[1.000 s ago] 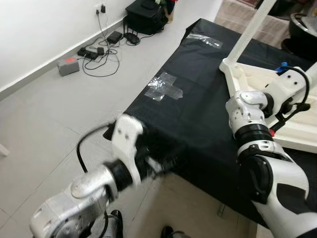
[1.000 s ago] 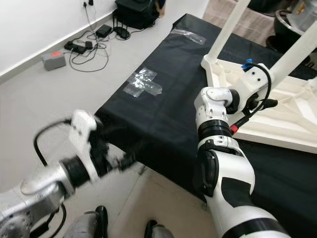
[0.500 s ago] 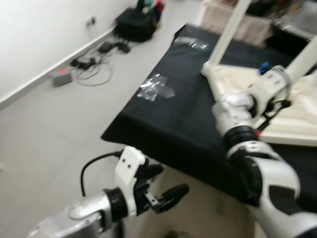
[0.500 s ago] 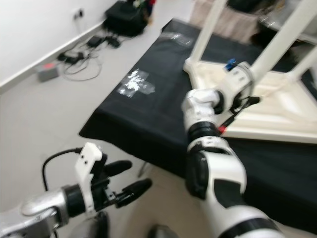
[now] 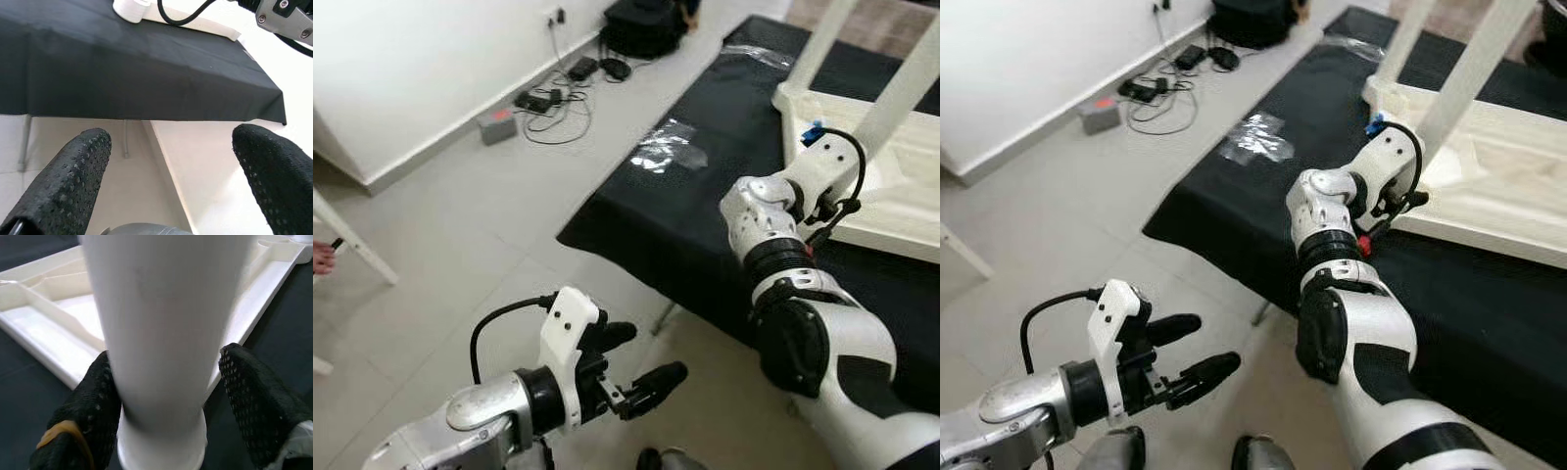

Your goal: Building children table

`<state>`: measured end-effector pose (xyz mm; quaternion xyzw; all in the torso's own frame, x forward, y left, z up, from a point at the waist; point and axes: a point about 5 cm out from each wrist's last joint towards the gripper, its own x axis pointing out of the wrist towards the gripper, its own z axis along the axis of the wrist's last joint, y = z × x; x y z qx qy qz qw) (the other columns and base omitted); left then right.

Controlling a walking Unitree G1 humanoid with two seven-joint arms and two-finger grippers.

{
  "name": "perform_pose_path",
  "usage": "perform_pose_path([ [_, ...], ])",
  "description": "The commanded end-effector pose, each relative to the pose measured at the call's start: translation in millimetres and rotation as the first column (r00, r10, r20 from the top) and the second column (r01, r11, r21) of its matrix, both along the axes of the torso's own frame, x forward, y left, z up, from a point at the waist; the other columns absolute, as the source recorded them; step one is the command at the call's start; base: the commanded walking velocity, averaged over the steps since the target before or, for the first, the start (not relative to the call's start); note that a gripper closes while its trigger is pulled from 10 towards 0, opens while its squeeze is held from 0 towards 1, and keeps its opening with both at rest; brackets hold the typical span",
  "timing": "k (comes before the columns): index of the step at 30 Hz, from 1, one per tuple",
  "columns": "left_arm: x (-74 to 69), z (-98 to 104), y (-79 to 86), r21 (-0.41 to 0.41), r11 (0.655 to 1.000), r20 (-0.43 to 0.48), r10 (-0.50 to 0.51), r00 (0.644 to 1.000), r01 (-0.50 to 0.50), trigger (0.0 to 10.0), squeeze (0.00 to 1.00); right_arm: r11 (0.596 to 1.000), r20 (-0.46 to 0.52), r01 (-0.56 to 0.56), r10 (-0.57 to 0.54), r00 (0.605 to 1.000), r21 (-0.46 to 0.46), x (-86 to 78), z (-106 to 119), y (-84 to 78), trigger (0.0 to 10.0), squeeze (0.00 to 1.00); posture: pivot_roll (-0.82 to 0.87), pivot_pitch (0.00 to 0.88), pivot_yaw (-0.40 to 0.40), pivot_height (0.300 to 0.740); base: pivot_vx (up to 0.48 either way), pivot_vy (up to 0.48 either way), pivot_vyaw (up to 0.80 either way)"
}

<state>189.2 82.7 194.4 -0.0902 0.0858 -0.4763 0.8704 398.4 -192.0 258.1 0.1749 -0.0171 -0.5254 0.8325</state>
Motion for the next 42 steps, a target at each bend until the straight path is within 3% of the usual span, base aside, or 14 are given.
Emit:
perform_pose_path([
  [1,-2.5,-1.2,-1.3,-0.001,1.0,-0.004,-0.01,1.0,0.01,10.0,0.0,0.999,-0.007,0.029,-0.029,1.0,0.022,-1.9,-1.8,-4.5,10.0,0.0,0.06,0.289,-0.153,0.74,0.0,0.0,0.0],
  [4,-3.1,-0.3,-1.7,-0.002,1.0,0.0,-0.015,1.0,0.015,10.0,0.0,1.0,0.005,0.014,-0.014,1.0,-0.002,-1.7,1.0,-3.0,10.0,0.0,0.06,0.289,-0.153,0.74,0.0,0.0,0.0],
  [7,-2.8,0.4,-1.7,-0.003,1.0,0.005,-0.019,1.0,0.019,10.0,0.0,0.997,0.026,-0.066,0.066,0.997,-0.036,-0.4,1.3,8.4,10.0,0.0,0.05,0.286,-0.15,0.74,0.0,0.0,0.0],
  [22,-2.0,2.4,-3.0,-0.006,1.0,0.013,-0.026,1.0,0.026,10.0,0.0,0.984,0.074,-0.128,0.138,0.988,-0.122,-3.8,9.5,28.5,10.0,0.0,0.05,0.286,-0.148,0.74,0.0,0.0,0.0],
  [26,-1.4,2.8,-2.6,-0.004,1.0,0.016,-0.03,0.999,0.03,10.0,0.0,0.964,0.072,-0.212,0.226,0.971,-0.163,-7.4,6.0,43.9,10.0,0.0,0.05,0.285,-0.147,0.74,0.0,0.0,0.0],
  [39,-1.0,3.7,-2.9,-0.005,0.999,0.02,-0.032,0.999,0.032,10.0,0.0,0.936,0.028,-0.286,0.298,0.954,-0.205,-18.5,-4.1,50.3,10.0,0.0,0.05,0.287,-0.149,0.74,0.0,0.0,0.0],
  [42,-1.3,4.5,-3.0,-0.005,0.999,0.023,-0.033,0.999,0.033,10.0,0.0,0.919,-0.019,-0.3,0.305,0.952,-0.255,-31.3,-14.0,47.2,10.0,0.0,0.04,0.286,-0.15,0.74,0.0,0.0,0.0],
])
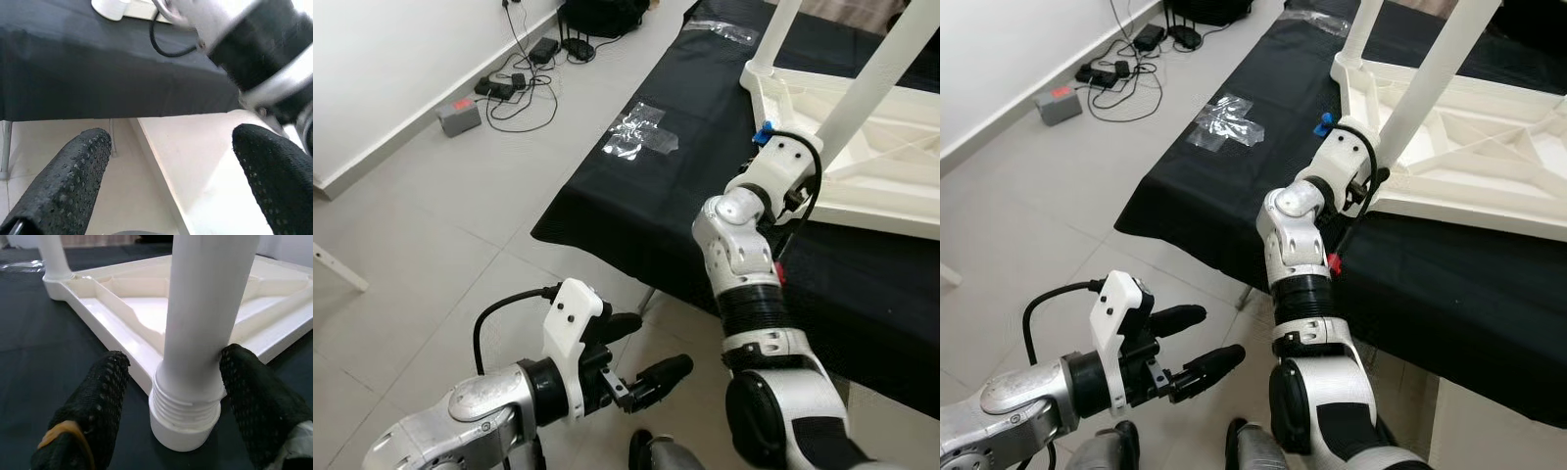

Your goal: Building children table

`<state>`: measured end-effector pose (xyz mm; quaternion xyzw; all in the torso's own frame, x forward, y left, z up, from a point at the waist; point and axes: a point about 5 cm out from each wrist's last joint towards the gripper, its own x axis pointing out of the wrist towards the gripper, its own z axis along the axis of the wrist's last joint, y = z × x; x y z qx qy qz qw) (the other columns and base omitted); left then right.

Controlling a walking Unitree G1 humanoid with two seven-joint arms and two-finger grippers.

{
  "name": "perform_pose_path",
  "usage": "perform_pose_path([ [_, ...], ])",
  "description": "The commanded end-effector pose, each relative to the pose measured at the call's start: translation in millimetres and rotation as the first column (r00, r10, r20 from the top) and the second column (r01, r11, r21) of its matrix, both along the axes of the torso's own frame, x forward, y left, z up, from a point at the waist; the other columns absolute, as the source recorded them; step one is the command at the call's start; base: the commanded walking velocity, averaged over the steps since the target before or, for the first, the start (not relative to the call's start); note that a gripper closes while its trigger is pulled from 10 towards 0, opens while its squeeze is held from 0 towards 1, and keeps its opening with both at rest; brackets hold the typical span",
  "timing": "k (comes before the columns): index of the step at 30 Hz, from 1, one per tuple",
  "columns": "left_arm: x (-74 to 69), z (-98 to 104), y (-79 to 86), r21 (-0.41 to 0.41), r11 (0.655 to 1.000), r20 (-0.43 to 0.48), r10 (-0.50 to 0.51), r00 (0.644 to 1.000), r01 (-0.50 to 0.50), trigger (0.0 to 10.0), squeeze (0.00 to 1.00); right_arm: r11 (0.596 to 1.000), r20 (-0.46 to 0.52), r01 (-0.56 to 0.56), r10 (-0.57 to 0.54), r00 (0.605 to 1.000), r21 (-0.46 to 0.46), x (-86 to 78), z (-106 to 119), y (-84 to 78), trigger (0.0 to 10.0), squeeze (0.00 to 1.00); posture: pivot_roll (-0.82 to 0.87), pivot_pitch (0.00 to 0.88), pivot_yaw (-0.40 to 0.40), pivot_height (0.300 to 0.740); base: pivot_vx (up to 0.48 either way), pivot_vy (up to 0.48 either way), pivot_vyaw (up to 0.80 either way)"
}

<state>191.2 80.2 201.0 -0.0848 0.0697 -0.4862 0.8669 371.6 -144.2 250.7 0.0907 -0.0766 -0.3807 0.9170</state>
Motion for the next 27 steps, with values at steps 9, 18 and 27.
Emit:
perform_pose_path([
  [9,-2.5,-2.2,-0.2,0.003,1.0,-0.011,-0.016,1.0,0.016,10.0,0.0,0.982,-0.123,-0.104,0.085,0.989,-0.159,-43.9,-28.3,-13.7,10.0,0.0,0.03,0.282,-0.148,0.74,0.0,0.0,0.0],
  [18,13.3,3.5,4.0,-0.011,0.986,0.059,0.166,0.984,-0.166,10.0,0.0,0.836,-0.246,-0.483,0.427,0.87,-0.259,-61.0,-52.7,-39.7,10.0,1.0,0.02,0.273,-0.141,0.74,0.0,0.0,0.0],
  [27,33.0,13.5,19.2,-0.032,0.906,0.151,0.421,0.894,-0.422,10.0,0.0,0.724,-0.232,-0.649,0.607,0.76,-0.232,-77.3,-71.0,-49.9,10.0,1.0,0.03,0.262,-0.133,0.74,0.0,0.0,0.0],
])
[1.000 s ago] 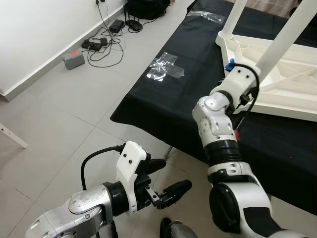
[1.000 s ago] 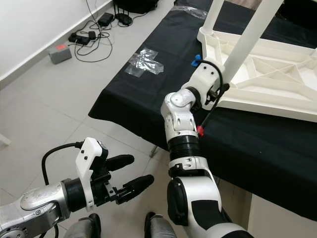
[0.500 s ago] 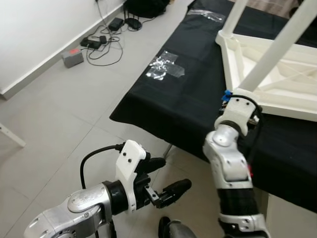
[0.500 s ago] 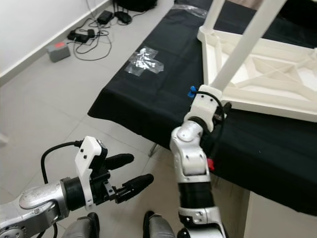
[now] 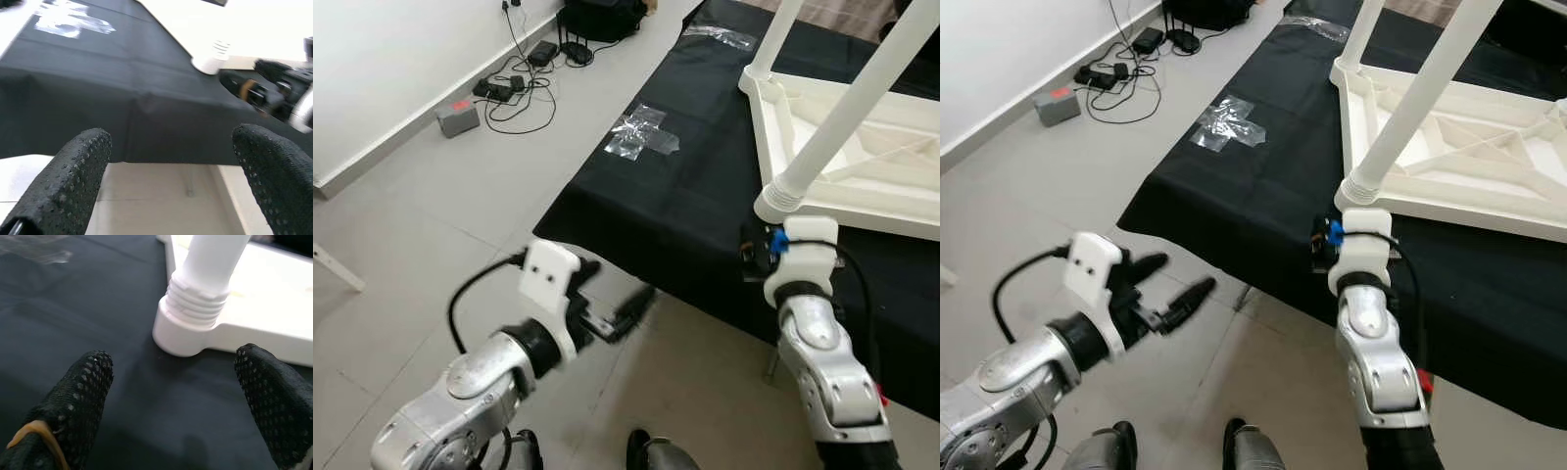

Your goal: Building children table

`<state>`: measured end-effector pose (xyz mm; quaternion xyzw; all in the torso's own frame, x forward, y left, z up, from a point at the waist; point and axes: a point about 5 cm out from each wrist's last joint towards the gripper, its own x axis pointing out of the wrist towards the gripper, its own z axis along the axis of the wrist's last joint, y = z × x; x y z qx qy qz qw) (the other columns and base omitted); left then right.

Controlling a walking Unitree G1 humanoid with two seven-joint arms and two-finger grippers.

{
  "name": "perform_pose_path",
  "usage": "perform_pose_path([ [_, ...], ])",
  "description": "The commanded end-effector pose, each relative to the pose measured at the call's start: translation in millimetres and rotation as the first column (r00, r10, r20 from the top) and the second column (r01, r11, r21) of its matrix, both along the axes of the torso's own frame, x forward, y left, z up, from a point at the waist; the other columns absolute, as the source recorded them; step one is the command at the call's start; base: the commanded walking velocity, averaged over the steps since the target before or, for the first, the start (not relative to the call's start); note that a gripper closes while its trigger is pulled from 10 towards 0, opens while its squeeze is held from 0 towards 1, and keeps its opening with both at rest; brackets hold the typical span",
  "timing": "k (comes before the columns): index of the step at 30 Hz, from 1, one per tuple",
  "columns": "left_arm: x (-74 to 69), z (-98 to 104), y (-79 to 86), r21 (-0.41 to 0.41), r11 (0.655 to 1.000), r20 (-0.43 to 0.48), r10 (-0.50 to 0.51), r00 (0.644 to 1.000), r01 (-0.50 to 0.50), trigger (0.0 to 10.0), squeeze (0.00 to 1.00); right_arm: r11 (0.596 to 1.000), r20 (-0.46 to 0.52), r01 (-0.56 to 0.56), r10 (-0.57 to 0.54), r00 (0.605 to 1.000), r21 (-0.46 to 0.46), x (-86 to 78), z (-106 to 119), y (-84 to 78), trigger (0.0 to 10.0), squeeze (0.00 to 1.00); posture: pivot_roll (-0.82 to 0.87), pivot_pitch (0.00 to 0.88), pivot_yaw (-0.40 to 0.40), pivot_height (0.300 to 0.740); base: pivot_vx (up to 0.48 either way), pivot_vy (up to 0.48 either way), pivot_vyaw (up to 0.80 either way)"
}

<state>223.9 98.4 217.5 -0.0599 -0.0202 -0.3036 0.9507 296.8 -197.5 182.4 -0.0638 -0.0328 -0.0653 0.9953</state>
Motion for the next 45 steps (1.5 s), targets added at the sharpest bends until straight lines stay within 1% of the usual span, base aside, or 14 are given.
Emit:
perform_pose_path([
  [1,0.6,-3.1,1.9,0.006,0.999,-0.003,0.035,0.999,-0.035,10.0,0.0,0.995,0.002,-0.092,0.092,0.996,0.029,-3.0,-2.9,6.0,10.0,0.85,0.03,0.258,-0.131,0.74,0.0,0.0,0.0],
  [2,0.6,-3.5,2.9,0.013,0.998,0.0,0.054,0.999,-0.054,10.0,0.0,0.986,-0.003,-0.152,0.152,0.988,0.07,-3.6,-4.2,11.6,10.0,0.0,0.03,0.258,-0.131,0.74,0.0,0.0,0.0],
  [3,0.8,-4.6,3.7,0.024,0.997,0.002,0.074,0.997,-0.074,10.0,0.0,0.984,-0.007,-0.171,0.172,0.985,0.053,-4.7,-5.0,14.9,10.0,0.0,0.03,0.252,-0.13,0.74,0.0,0.0,0.0],
  [5,0.5,-6.8,4.1,0.045,0.994,0.009,0.094,0.996,-0.095,10.0,0.0,0.97,-0.011,-0.233,0.234,0.972,0.068,-6.8,-6.1,23.0,10.0,0.0,0.03,0.252,-0.13,0.74,0.0,0.0,0.0],
  [10,2.9,-10.8,6.8,0.048,0.987,0.015,0.154,0.988,-0.155,10.0,0.0,0.953,0.004,-0.29,0.291,0.957,0.091,-9.1,-5.0,35.8,10.0,0.0,0.03,0.234,-0.126,0.74,0.0,0.0,-0.8],
  [14,4.1,-12.0,7.5,0.043,0.984,0.014,0.173,0.985,-0.174,10.0,0.0,0.949,0.018,-0.302,0.302,0.953,0.088,-8.8,-3.7,37.5,10.0,0.0,0.03,0.225,-0.124,0.74,0.0,0.0,-0.8],
  [16,8.4,-9.9,11.5,0.05,0.975,0.044,0.213,0.976,-0.215,10.0,0.0,0.941,0.048,-0.326,0.323,0.945,0.087,-4.7,2.1,38.9,10.0,0.0,0.03,0.207,-0.12,0.74,0.0,0.0,-0.8],
  [19,9.9,-9.2,13.0,0.053,0.972,0.055,0.228,0.972,-0.231,10.0,0.0,0.938,0.056,-0.336,0.332,0.942,0.088,-3.5,3.9,38.9,10.0,0.0,0.03,0.207,-0.12,0.74,0.0,0.0,-0.8],
  [26,12.9,-6.7,15.3,0.06,0.973,0.089,0.218,0.972,-0.224,10.0,0.0,0.923,0.093,-0.37,0.361,0.928,0.109,3.1,9.7,34.7,10.0,0.0,0.04,0.179,-0.113,0.74,0.0,-0.436,0.0],
  [29,14.7,-6.0,14.9,0.068,0.974,0.1,0.211,0.972,-0.218,10.0,0.0,0.931,0.109,-0.352,0.342,0.933,0.099,10.3,13.5,26.6,10.0,0.0,0.04,0.17,-0.109,0.74,0.0,-0.433,0.0],
  [36,18.8,-3.7,18.2,0.046,0.969,0.097,0.237,0.967,-0.243,10.0,0.0,0.939,0.126,-0.335,0.325,0.937,0.072,15.9,18.6,20.3,10.0,0.0,0.04,0.173,-0.111,0.74,0.194,-0.376,0.0],
  [39,20.3,-3.0,19.4,0.053,0.967,0.091,0.244,0.966,-0.249,10.0,0.0,0.941,0.13,-0.332,0.321,0.938,0.073,18.7,19.9,16.2,10.0,0.0,0.04,0.177,-0.111,0.74,0.0,0.0,0.0],
  [41,21.3,-0.7,21.4,0.009,0.966,0.084,0.255,0.963,-0.257,10.0,0.0,0.944,0.14,-0.317,0.303,0.943,0.09,22.4,21.8,11.1,10.0,0.0,0.04,0.178,-0.111,0.74,0.0,0.0,0.0],
  [45,22.7,0.9,23.9,0.005,0.962,0.092,0.27,0.958,-0.272,10.0,0.0,0.951,0.15,-0.298,0.283,0.947,0.089,26.3,25.4,5.7,10.0,0.0,0.05,0.178,-0.113,0.74,0.0,0.0,0.0],
])
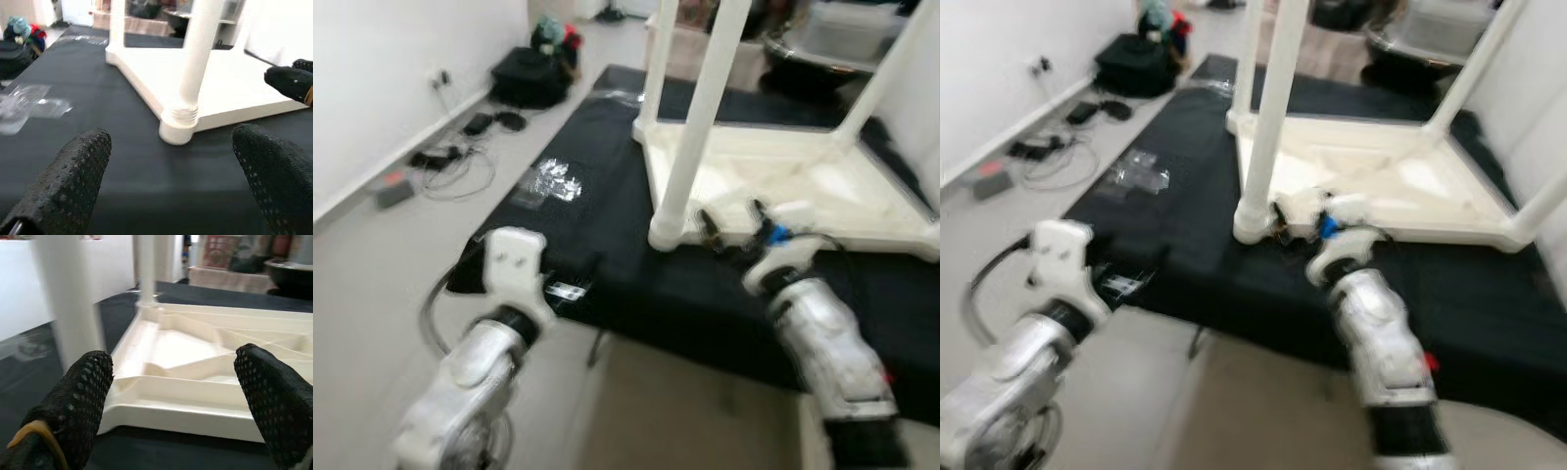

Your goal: Building children table

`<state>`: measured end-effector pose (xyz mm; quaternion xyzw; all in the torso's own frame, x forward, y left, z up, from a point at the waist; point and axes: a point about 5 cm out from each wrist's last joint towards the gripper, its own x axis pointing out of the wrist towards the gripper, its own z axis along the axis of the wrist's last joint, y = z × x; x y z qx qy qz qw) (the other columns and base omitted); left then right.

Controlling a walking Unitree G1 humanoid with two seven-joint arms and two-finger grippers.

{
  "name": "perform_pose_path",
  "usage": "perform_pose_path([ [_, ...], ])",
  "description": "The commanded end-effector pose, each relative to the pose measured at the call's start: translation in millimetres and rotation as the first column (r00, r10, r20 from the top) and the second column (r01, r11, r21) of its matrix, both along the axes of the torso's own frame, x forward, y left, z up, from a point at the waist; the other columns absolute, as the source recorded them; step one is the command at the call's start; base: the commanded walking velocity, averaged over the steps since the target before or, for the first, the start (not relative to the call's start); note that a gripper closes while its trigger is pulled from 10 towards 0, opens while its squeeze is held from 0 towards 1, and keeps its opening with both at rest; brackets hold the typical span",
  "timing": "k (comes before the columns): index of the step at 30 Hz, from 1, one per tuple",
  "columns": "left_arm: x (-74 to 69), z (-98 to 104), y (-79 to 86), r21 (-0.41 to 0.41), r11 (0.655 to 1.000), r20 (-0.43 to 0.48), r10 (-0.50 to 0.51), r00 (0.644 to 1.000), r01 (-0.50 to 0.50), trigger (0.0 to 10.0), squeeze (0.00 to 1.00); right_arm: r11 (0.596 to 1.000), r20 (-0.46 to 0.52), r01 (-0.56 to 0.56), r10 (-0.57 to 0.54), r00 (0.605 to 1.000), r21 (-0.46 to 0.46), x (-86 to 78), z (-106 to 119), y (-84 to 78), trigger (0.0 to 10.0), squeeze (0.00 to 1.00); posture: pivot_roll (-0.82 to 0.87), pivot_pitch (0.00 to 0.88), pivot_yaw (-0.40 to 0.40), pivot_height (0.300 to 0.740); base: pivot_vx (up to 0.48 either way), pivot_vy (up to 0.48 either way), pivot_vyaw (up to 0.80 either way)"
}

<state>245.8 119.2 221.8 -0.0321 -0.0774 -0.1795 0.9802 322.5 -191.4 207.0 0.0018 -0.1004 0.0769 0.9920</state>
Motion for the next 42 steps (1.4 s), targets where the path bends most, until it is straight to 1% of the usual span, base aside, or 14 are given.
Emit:
perform_pose_path([
  [1,1.3,-1.3,4.2,-0.007,1.0,-0.009,0.025,1.0,-0.025,10.0,0.0,1.0,0.02,0.003,-0.004,1.0,0.007,3.1,3.5,-2.2,10.0,0.0,0.04,0.18,-0.114,0.74,0.0,0.0,0.0],
  [10,-0.4,0.0,2.5,-0.03,0.999,-0.001,0.044,0.999,-0.044,10.0,0.0,0.995,0.015,-0.084,0.084,0.996,0.057,4.3,4.4,8.2,10.0,0.0,0.04,0.182,-0.114,0.74,0.0,0.0,0.0],
  [12,-5.8,-5.6,-5.7,-0.029,0.999,-0.015,0.018,1.0,-0.019,10.0,0.0,0.969,0.006,-0.222,0.223,0.975,0.105,17.5,9.8,25.8,10.0,0.0,0.05,0.189,-0.112,0.74,0.0,0.0,0.0],
  [13,-5.8,-5.6,-5.7,-0.029,0.999,-0.015,0.018,1.0,-0.019,10.0,0.0,0.969,0.006,-0.222,0.223,0.975,0.105,17.5,9.8,25.8,10.0,0.0,0.05,0.189,-0.112,0.74,0.0,0.0,0.0],
  [14,-7.3,-5.9,-8.4,-0.037,0.999,-0.016,0.013,1.0,-0.013,10.0,0.0,0.956,0.013,-0.27,0.271,0.963,0.118,27.5,17.0,31.5,10.0,0.0,0.05,0.194,-0.118,0.74,0.0,0.0,0.0],
  [19,-7.1,-1.2,-8.5,-0.027,0.999,-0.001,0.017,1.0,-0.017,10.0,0.0,0.931,0.052,-0.339,0.335,0.941,0.137,48.9,40.9,31.8,10.0,0.0,0.06,0.199,-0.128,0.74,0.0,0.0,0.0],
  [23,-6.9,0.0,-5.6,-0.022,0.999,0.004,0.031,1.0,-0.031,10.0,0.0,0.945,0.086,-0.307,0.299,0.95,0.115,51.1,45.7,25.2,10.0,0.0,0.05,0.203,-0.128,0.74,0.0,0.0,0.0],
  [26,-4.4,8.7,-2.5,-0.02,0.998,0.034,0.054,0.998,-0.053,10.0,0.0,0.979,0.038,-0.195,0.193,0.98,0.059,36.2,18.1,16.4,10.0,0.0,0.05,0.2,-0.126,0.74,0.0,0.0,-0.26],
  [34,-0.6,22.8,3.2,-0.031,0.995,0.086,0.1,0.991,-0.097,10.0,0.0,0.998,0.026,-0.06,0.059,0.998,0.015,30.9,8.0,10.1,10.0,0.0,0.06,0.192,-0.119,0.74,0.0,0.0,-0.77],
  [37,-0.1,35.4,21.5,-0.039,0.974,0.153,0.226,0.962,-0.223,10.0,0.0,1.0,0.047,-0.011,0.011,0.999,-0.004,32.7,12.9,11.7,10.0,0.0,0.06,0.182,-0.115,0.74,0.0,0.0,0.0],
  [39,-4.9,40.2,50.1,-0.058,0.904,0.183,0.426,0.886,-0.423,10.0,0.0,1.0,0.066,0.016,-0.017,0.998,0.015,37.2,18.3,11.6,10.0,0.0,0.07,0.178,-0.12,0.74,0.0,0.0,0.0],
  [40,-4.9,40.2,50.1,-0.058,0.904,0.183,0.426,0.886,-0.423,10.0,0.0,1.0,0.066,0.016,-0.017,0.998,0.015,37.2,18.3,11.6,10.0,0.0,0.07,0.178,-0.12,0.74,0.0,0.0,0.0],
  [41,-8.4,39.7,60.8,-0.031,0.865,0.198,0.497,0.845,-0.501,10.0,0.0,1.0,0.068,0.014,-0.016,0.998,0.025,38.9,19.1,11.5,10.0,0.0,0.07,0.178,-0.124,0.74,0.0,0.0,0.0],
  [42,-8.4,39.7,60.8,-0.031,0.865,0.198,0.497,0.845,-0.501,10.0,0.0,1.0,0.068,0.014,-0.016,0.998,0.025,38.9,19.1,11.5,10.0,0.0,0.07,0.178,-0.124,0.74,0.0,0.0,0.0],
])
